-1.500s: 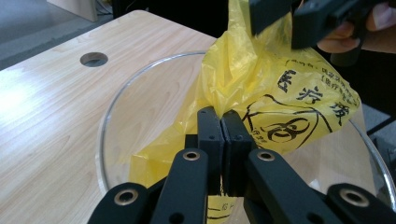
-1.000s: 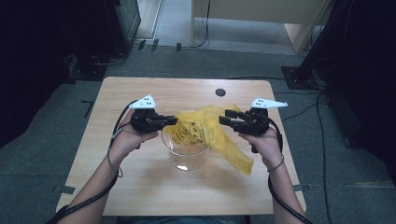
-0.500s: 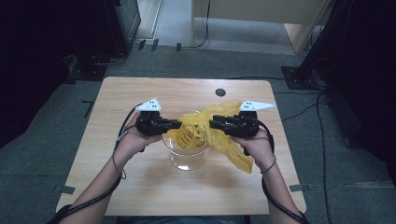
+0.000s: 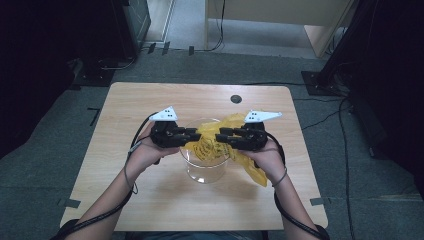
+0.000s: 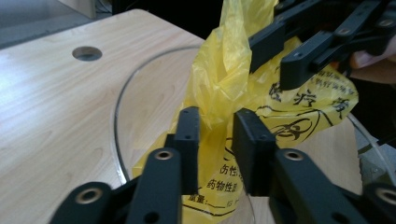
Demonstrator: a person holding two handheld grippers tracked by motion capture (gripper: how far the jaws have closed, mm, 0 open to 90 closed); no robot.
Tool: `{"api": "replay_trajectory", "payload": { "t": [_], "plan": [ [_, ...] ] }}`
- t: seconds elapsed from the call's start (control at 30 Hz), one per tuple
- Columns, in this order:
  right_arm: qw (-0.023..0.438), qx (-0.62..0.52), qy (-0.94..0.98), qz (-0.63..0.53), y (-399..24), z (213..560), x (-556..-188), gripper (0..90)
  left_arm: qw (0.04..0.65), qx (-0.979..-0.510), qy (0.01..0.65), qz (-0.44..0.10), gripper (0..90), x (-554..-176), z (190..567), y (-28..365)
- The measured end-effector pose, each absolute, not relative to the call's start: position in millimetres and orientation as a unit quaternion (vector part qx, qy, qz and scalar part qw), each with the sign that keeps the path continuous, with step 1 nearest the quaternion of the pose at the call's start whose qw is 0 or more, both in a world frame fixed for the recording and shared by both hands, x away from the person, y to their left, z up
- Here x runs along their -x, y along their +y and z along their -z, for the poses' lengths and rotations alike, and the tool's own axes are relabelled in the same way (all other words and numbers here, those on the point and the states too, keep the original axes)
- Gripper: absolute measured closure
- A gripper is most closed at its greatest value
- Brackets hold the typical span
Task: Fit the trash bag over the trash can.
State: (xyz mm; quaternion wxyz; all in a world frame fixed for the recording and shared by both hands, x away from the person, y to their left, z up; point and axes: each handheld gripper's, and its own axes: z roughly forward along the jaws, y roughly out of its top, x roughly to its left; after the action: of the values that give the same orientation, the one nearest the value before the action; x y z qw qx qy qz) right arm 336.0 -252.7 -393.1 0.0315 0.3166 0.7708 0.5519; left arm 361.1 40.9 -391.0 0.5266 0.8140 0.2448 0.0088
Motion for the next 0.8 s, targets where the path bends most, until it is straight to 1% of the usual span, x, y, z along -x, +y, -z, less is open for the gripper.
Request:
{"api": "replay_trajectory", "payload": {
  "t": [0.07,0.13,0.23,0.3,0.37,0.5,0.53,0.57,0.7,0.73,0.8],
  "plan": [
    [0.044,-0.316,0.769,-0.554,-253,393,-337,65.2,0.530,-0.812,0.244,-0.010,62.3,-361,386,44],
    [0.046,-0.316,0.769,-0.554,-252,392,-337,65.9,0.534,-0.811,0.237,-0.010,58.2,-360,380,46],
    [0.050,-0.322,0.770,-0.549,-249,391,-337,65.7,0.540,-0.809,0.230,-0.004,55.9,-358,376,45],
    [0.041,-0.323,0.764,-0.556,-245,389,-338,65.3,0.539,-0.812,0.222,-0.008,52.7,-357,376,42],
    [0.037,-0.326,0.761,-0.560,-243,389,-338,64.4,0.533,-0.818,0.216,-0.015,51.6,-356,379,36],
    [0.030,-0.329,0.758,-0.562,-244,388,-338,64.9,0.518,-0.827,0.216,-0.031,52.0,-359,385,26],
    [0.029,-0.330,0.759,-0.560,-243,389,-338,64.9,0.512,-0.831,0.216,-0.036,54.2,-360,386,25],
    [0.027,-0.328,0.761,-0.560,-243,389,-338,64.8,0.508,-0.833,0.217,-0.036,59.4,-361,388,24],
    [0.028,-0.321,0.765,-0.558,-242,387,-337,63.5,0.503,-0.835,0.223,-0.024,82.9,-362,390,26],
    [0.030,-0.321,0.765,-0.557,-243,386,-336,63.1,0.502,-0.835,0.222,-0.027,87.0,-362,390,27],
    [0.034,-0.323,0.763,-0.560,-248,383,-335,62.6,0.514,-0.827,0.227,-0.024,89.7,-363,387,33]
  ]
}}
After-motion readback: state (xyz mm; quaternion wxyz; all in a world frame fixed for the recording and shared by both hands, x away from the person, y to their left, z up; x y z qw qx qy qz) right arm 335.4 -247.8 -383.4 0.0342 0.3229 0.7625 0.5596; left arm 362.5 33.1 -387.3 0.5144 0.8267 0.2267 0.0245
